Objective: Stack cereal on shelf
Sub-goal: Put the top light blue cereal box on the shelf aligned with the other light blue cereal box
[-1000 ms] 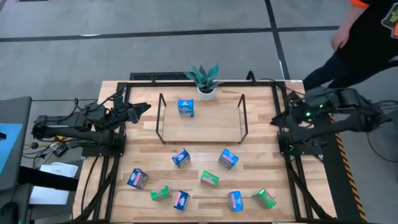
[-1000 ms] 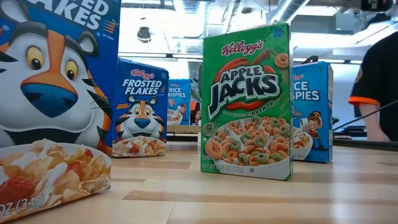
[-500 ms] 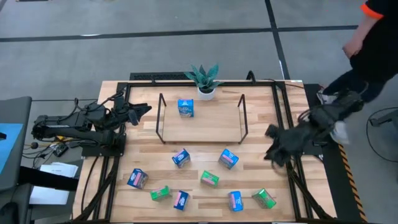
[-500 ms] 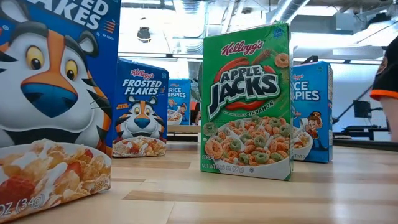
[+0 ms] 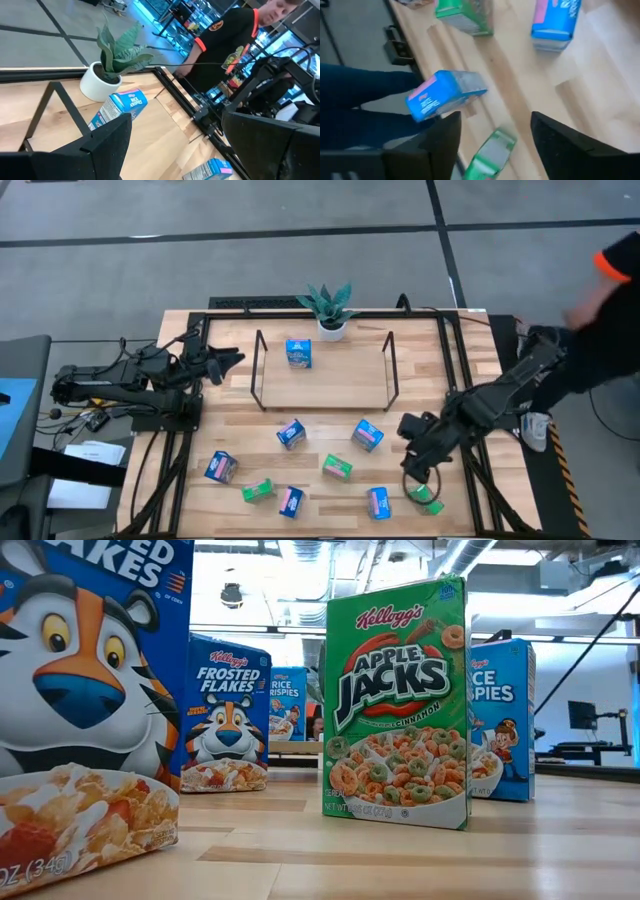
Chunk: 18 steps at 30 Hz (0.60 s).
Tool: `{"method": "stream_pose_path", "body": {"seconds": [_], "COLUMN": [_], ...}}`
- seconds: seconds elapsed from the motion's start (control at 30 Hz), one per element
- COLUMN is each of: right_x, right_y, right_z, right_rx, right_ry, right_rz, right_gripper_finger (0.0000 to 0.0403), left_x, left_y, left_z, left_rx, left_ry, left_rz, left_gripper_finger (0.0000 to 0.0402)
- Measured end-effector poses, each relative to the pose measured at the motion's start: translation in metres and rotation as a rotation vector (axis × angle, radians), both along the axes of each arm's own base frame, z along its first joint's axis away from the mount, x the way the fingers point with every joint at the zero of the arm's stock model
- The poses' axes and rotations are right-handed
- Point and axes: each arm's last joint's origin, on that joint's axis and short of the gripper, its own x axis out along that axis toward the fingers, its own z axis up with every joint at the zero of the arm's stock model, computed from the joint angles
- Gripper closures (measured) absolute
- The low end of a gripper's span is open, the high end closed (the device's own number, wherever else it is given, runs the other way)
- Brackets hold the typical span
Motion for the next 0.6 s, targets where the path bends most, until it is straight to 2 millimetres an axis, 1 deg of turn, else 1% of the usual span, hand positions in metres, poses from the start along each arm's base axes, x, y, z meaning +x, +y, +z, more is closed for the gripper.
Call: {"method": "stream_pose_path", "body": {"seconds": [0.1, 0.23, 0.43, 0.6], "right_x": [0.012, 0.027, 0.051, 0.067], "right_y": [-0.008, -0.018, -0.017, -0.026], "right_z": [-0.007, -0.015, -0.034, -0.049], "right_rx": [-0.044, -0.152, -0.223, -0.258], "right_ry": [0.009, -0.002, 0.000, 0.040], "right_rz": [-0.015, -0.040, 0.010, 0.000], "right_gripper_finger": [0.0116, 0.0113, 0.0112, 0.0112], "left_x": [0.000, 0.001, 0.001, 0.002], "left_y": [-0.001, -0.002, -0.003, -0.003], "left_z": [0.000, 0.000, 0.000, 0.000], "left_rx": [0.001, 0.005, 0.042, 0.065], "left_ry": [0.003, 0.009, 0.029, 0.040], "left_rz": [-0.028, -0.064, -0.108, -0.130], "left_gripper_finger": [0.0102, 0.0102, 0.0102, 0.0102]}}
